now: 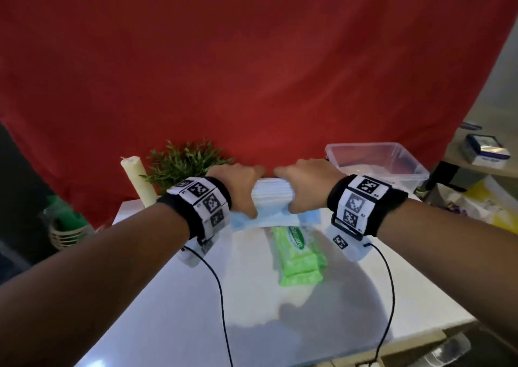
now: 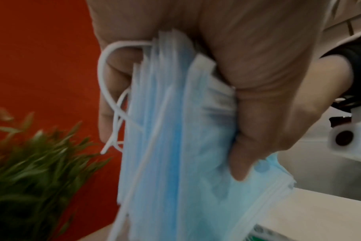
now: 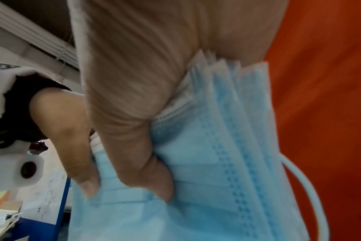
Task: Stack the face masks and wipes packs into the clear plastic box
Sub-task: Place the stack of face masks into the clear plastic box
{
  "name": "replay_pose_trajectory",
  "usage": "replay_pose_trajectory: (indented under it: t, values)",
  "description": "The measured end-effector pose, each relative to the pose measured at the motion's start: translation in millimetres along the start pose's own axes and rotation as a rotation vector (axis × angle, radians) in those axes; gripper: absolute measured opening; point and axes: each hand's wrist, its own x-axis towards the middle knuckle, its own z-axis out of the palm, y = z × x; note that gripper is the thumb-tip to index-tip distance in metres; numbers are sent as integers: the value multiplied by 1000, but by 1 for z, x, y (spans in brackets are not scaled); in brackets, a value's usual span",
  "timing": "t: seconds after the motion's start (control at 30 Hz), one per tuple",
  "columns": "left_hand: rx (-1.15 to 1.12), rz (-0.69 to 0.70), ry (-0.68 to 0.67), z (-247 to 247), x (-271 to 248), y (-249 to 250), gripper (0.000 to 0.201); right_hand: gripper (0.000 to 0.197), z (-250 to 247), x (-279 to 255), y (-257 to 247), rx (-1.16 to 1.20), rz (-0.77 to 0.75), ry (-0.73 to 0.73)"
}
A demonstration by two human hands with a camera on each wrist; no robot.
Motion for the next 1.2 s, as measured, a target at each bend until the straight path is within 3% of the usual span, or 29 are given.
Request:
replay_pose_trajectory:
  t: [0.33, 0.63, 1.0, 1.2]
  values:
    - [16, 67, 97, -63, 134, 87, 52, 41, -28, 1, 168, -5, 109, -15]
    - [-46, 59, 98, -68, 242, 154, 51, 38, -10, 7, 289, 6, 146, -30]
    - [-73, 25, -26, -38, 313, 160, 41, 35, 40, 54, 338, 71, 127, -144]
    - [-26, 31, -204, -23, 347, 166, 55, 34, 57, 77, 345, 24, 122, -329]
